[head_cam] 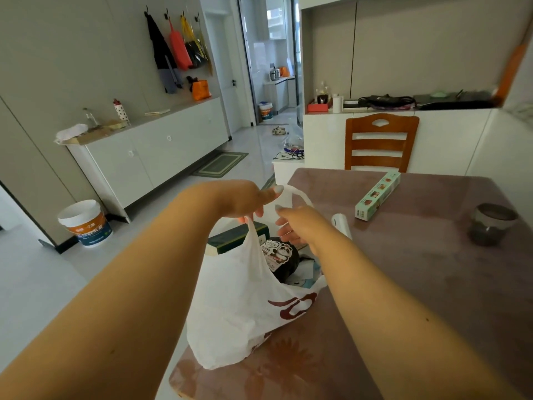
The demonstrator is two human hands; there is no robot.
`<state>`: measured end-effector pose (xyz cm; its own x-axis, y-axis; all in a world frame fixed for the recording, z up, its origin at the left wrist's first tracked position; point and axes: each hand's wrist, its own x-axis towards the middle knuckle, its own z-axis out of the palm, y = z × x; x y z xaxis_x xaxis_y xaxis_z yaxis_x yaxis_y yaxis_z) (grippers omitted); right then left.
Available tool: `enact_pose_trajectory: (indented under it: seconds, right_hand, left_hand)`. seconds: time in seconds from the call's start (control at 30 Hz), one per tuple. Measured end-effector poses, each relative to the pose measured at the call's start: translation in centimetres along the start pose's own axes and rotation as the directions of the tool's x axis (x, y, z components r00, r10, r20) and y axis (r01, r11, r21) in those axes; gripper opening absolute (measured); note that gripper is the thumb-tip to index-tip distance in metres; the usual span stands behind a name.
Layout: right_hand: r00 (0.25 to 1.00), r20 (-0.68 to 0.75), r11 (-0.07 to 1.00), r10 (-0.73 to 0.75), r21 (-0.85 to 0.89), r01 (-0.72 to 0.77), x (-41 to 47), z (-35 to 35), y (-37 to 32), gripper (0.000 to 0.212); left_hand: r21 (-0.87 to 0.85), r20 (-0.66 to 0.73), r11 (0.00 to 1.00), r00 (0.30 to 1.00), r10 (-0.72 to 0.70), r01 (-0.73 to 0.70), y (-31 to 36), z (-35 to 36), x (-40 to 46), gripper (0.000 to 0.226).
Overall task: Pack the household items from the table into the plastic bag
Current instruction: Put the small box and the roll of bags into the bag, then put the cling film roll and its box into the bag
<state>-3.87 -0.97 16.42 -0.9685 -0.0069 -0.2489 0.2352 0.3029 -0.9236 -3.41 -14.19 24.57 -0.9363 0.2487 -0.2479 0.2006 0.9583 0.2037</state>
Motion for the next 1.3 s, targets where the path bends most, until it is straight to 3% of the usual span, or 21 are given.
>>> enact_pose_trajectory:
  seconds: [0.37, 0.5, 0.6, 0.7, 0.8, 0.9, 0.97, 1.07, 1.2, 1.3]
  right_hand:
    - [1.000, -0.019, 0.986, -0.015, 0.168, 0.018, -0.6, -2.4, 0.8, 0.037]
    - [0.994, -0.105, 0.969, -0.036, 0.241, 0.060, -0.5, -4.8, 1.0, 0.025]
    - [0.968, -0.250, 0.950, -0.016, 0.299, 0.093, 0.2, -8.0, 2.3, 0.023]
    - [0.929, -0.362, 0.909, 0.080, 0.409, 0.081, 0.8, -11.6, 4.6, 0.023]
    - [0.895, -0.399, 0.880, 0.198, 0.476, 0.017, 1.8, -14.8, 7.9, 0.021]
    - [0.865, -0.403, 0.874, 0.298, 0.480, -0.077, 3.1, -17.7, 11.2, 0.024]
    - [0.856, -0.372, 0.848, 0.358, 0.513, -0.131, 4.3, -19.3, 13.0, 0.031]
    - [0.841, -0.327, 0.813, 0.432, 0.545, -0.206, 6.5, -21.3, 15.6, 0.036]
    - [0.812, -0.294, 0.785, 0.504, 0.548, -0.289, 9.0, -23.1, 18.8, 0.039]
    - [0.815, -0.236, 0.767, 0.529, 0.543, -0.340, 10.3, -23.1, 20.6, 0.039]
  left_hand:
    - [-0.040, -0.138, 0.995, 0.987, 0.081, -0.087, 2.7, 0.5, 0.3, 0.071]
    - [-0.066, -0.241, 0.987, 0.962, 0.126, -0.146, 5.0, 0.6, 1.4, 0.072]
    - [-0.180, -0.332, 0.961, 0.933, 0.141, -0.209, 8.4, 1.5, 2.6, 0.066]
    - [-0.409, -0.325, 0.886, 0.942, 0.084, -0.220, 12.2, 3.8, 5.1, 0.051]
    - [-0.576, -0.218, 0.805, 0.976, 0.018, -0.144, 15.6, 7.2, 8.9, 0.036]
    - [-0.500, -0.078, 0.866, 0.997, -0.013, -0.027, 18.4, 11.6, 12.5, 0.043]
    - [-0.488, -0.031, 0.867, 0.990, -0.138, 0.106, 19.1, 14.8, 14.9, 0.049]
    - [-0.488, 0.085, 0.784, 0.915, -0.395, 0.384, 18.4, 19.4, 17.3, 0.061]
    - [-0.466, 0.162, 0.696, 0.826, -0.541, 0.547, 15.8, 25.8, 20.9, 0.065]
    - [-0.474, 0.157, 0.679, 0.812, -0.562, 0.561, 15.2, 28.2, 21.7, 0.064]
